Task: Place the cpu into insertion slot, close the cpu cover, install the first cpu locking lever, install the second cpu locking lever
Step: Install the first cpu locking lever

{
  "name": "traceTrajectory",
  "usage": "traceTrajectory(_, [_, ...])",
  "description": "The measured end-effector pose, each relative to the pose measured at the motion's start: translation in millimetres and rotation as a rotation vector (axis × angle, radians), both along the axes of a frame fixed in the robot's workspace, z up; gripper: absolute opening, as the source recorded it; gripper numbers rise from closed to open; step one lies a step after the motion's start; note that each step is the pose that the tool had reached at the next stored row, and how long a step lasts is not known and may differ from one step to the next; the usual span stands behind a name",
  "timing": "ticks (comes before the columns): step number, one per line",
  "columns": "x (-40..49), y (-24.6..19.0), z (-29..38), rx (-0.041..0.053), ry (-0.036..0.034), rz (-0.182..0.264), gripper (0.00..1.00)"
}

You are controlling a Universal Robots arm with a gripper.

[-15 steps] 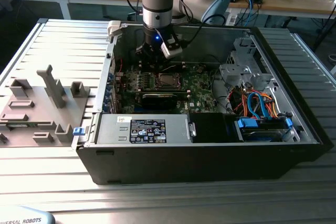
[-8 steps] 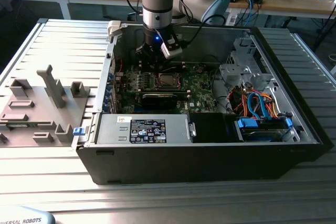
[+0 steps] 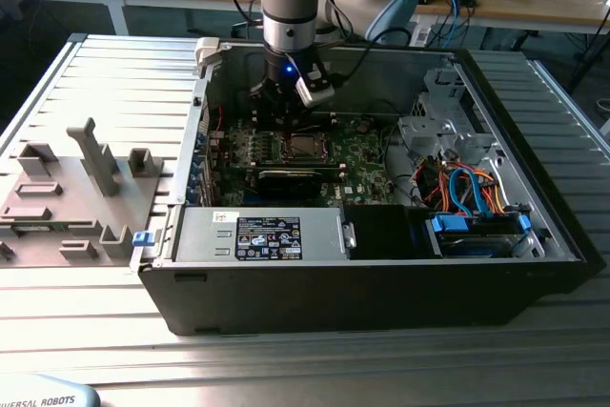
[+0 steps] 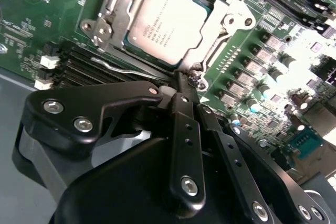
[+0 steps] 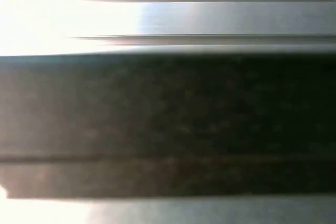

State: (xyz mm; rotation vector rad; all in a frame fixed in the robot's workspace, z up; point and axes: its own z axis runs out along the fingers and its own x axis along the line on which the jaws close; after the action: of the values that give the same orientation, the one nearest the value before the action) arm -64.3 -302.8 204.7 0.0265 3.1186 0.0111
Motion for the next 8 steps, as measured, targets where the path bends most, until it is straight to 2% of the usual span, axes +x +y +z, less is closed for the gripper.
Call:
traceTrajectory(6, [6.7,0.0,0.0,-0.0001,-0.0001,0.011,0.11])
traceTrajectory(8, [7.3,0.0,0.0,0.0,-0.0001,0.044,0.11])
